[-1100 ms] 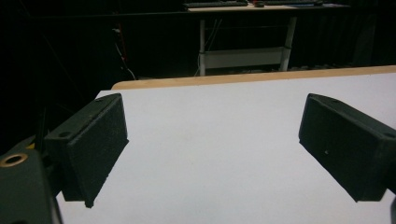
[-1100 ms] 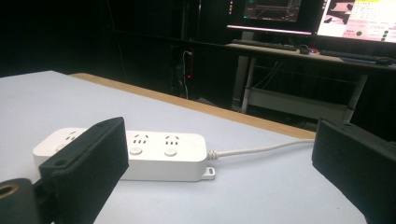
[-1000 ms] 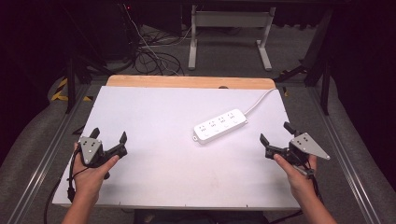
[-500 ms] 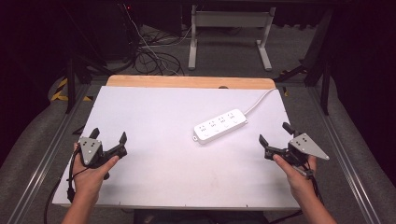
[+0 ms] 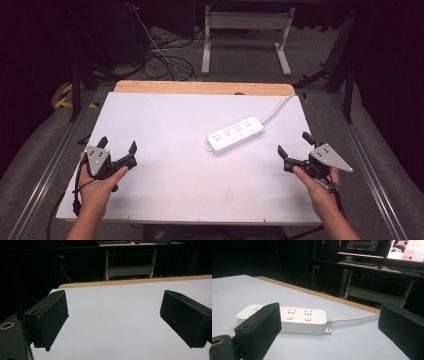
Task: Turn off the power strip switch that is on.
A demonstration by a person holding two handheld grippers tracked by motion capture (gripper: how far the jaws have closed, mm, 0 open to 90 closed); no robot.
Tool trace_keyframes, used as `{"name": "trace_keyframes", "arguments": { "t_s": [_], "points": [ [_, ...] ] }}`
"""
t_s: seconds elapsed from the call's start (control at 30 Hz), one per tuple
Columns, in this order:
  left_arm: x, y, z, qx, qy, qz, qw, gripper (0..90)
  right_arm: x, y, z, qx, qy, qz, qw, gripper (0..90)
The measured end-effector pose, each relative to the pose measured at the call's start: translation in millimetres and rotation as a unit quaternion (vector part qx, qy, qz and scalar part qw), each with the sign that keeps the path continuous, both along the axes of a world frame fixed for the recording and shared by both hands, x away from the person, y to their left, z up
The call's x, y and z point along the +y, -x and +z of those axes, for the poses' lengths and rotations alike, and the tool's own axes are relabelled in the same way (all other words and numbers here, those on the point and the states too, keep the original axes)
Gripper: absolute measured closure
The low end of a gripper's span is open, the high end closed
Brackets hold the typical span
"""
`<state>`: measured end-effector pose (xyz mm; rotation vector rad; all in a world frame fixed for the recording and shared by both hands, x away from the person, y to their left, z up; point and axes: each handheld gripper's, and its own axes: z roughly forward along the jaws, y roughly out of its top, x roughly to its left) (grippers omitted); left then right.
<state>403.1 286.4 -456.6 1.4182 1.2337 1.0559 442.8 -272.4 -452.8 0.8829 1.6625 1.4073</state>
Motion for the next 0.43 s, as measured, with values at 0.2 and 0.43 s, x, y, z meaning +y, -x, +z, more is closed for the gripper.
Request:
{"name": "trace_keyframes", "arguments": {
  "t_s": [0.2, 0.43],
  "points": [
    [0.3, 0.3, -0.1, 0.001, 0.0, 0.001, 1.0, 8.7, 0.5, -1.1, -0.8, 0.003, 0.0, 0.002, 1.0, 5.3],
    [5.0, 4.2, -0.8, 0.0, 0.002, 0.009, 1.0, 8.7, 3.4, -6.0, -2.2, 0.009, 0.001, 0.008, 0.9999, 5.6]
  ]
}}
